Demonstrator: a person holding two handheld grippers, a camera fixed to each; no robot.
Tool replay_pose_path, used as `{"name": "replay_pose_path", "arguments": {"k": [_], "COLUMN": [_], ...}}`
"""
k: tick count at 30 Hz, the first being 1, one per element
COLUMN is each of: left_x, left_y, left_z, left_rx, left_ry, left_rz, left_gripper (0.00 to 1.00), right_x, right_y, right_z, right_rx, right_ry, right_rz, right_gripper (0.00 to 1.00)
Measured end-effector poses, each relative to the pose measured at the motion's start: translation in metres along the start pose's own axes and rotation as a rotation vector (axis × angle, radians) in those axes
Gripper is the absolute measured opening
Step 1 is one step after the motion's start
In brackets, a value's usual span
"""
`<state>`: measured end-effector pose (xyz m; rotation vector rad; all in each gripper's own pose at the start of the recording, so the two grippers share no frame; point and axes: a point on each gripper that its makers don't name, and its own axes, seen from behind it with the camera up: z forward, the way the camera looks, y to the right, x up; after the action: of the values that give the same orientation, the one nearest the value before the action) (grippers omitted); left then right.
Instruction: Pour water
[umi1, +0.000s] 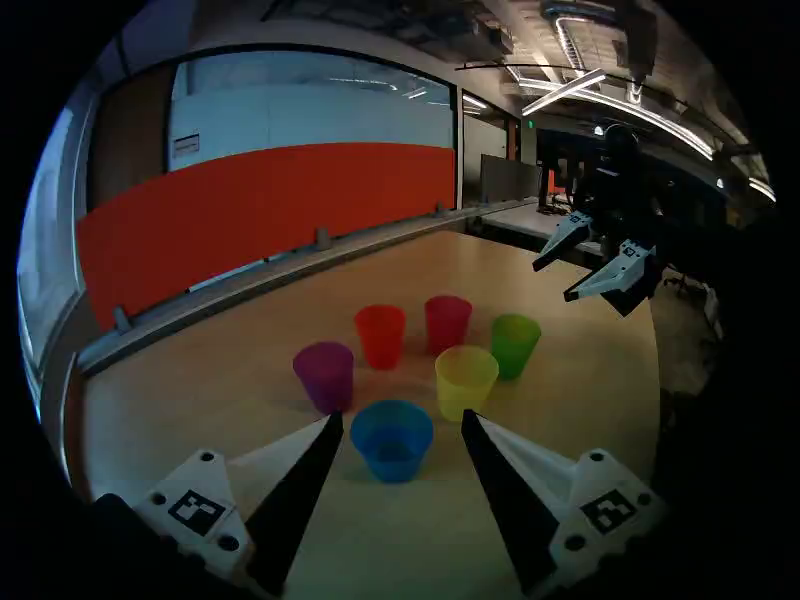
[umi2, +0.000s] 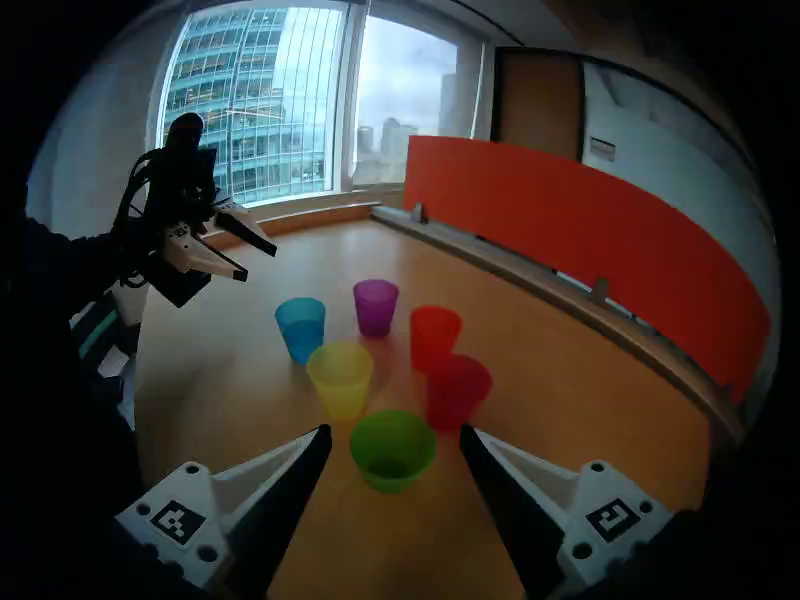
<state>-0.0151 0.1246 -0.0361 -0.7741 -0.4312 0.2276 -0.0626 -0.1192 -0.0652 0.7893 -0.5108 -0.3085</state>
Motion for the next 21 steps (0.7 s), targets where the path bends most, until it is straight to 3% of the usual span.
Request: {"name": "replay_pose_path", "arguments": {"k": [21], "left_x": [-0.062], "left_y": [0.0], "left_z": [0.022], "left_rx": [-0.029], "left_ry": [-0.138], "left_rz": [0.006], "left_gripper": [0.88], "right_x": [-0.058], "right_y": [-0.001], "right_z": [0.031], "right_rx": [0.007], "right_ry": [-0.086], "right_rz": [0.025], "right_gripper": [0.99]}}
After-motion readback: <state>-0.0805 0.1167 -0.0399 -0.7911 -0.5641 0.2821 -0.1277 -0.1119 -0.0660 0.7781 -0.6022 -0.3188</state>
